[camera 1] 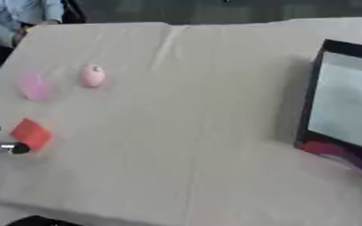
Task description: Pick up the objects with one hand, pass them to the other hand, and then place them into the box on the other side of the table.
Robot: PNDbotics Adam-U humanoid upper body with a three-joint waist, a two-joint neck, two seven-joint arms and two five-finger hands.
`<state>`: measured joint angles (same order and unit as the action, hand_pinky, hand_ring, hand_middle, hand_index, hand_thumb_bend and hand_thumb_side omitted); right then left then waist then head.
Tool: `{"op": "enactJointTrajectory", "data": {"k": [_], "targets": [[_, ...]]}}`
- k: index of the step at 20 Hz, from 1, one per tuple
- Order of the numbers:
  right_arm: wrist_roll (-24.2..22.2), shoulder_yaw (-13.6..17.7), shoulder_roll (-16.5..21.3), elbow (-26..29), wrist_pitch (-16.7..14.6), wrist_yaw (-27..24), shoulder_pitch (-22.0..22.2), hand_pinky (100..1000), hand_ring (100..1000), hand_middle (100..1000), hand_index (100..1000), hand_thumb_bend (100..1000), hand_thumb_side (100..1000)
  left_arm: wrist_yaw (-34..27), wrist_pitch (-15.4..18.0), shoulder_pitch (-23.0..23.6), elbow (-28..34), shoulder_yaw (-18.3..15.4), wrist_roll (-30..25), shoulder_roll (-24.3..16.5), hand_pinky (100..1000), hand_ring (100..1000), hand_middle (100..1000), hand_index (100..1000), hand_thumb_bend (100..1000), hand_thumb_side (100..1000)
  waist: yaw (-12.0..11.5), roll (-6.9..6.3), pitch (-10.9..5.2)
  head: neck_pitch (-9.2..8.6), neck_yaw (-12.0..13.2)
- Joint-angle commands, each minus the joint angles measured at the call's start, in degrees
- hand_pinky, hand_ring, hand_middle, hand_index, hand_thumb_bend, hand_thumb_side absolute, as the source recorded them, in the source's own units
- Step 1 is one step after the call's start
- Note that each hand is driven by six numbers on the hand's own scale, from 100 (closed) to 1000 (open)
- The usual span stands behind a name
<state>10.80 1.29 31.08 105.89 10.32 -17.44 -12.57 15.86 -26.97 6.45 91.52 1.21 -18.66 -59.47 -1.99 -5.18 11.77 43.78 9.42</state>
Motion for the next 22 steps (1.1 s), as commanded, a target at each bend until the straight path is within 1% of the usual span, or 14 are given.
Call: {"op": "enactJointTrajectory", "data": {"k": [1, 4, 8, 13, 22], "targets": [[-0.3, 0.2, 1.8, 0.5, -0.1, 0.2, -0.5, 1000, 1000, 981, 1000, 100, 868, 0.1, -1.0, -0.8, -0.5, 0.1, 0.7, -1.7, 854, 857, 763, 754, 895, 592, 0.0, -0.50, -0.88, 0.34, 0.4], [-0.4, 0.1, 1.7, 0.5, 0.0, 0.3, -0.5, 1000, 1000, 981, 1000, 100, 869, -0.6, -1.5, -1.7, -0.8, 0.6, 1.2, -1.4, 852, 852, 759, 752, 872, 625, 0.1, -0.41, -0.86, 0.34, 0.3], [-0.5, 0.0, 1.7, 0.5, 0.1, 0.4, -0.5, 1000, 1000, 981, 1000, 100, 872, -1.7, -1.8, -2.8, -0.9, 1.2, 1.6, -1.1, 852, 849, 756, 750, 864, 634, 0.3, -0.34, -0.77, 0.34, 0.2], [-0.6, -0.1, 1.6, 0.5, 0.1, 0.4, -0.7, 1000, 1000, 981, 1000, 100, 870, -2.4, -1.9, -4.1, -1.6, 2.0, 0.9, -1.1, 852, 852, 759, 750, 879, 618, 0.5, -0.32, -0.71, 0.34, -0.2], [-0.9, -0.3, 1.5, 0.5, 0.2, 0.4, -0.8, 1000, 1000, 980, 1000, 100, 872, -0.5, -1.7, -6.5, -4.6, 4.0, -1.4, -1.0, 853, 863, 770, 747, 878, 593, 0.8, -0.33, -0.65, 0.34, 0.1]]}}
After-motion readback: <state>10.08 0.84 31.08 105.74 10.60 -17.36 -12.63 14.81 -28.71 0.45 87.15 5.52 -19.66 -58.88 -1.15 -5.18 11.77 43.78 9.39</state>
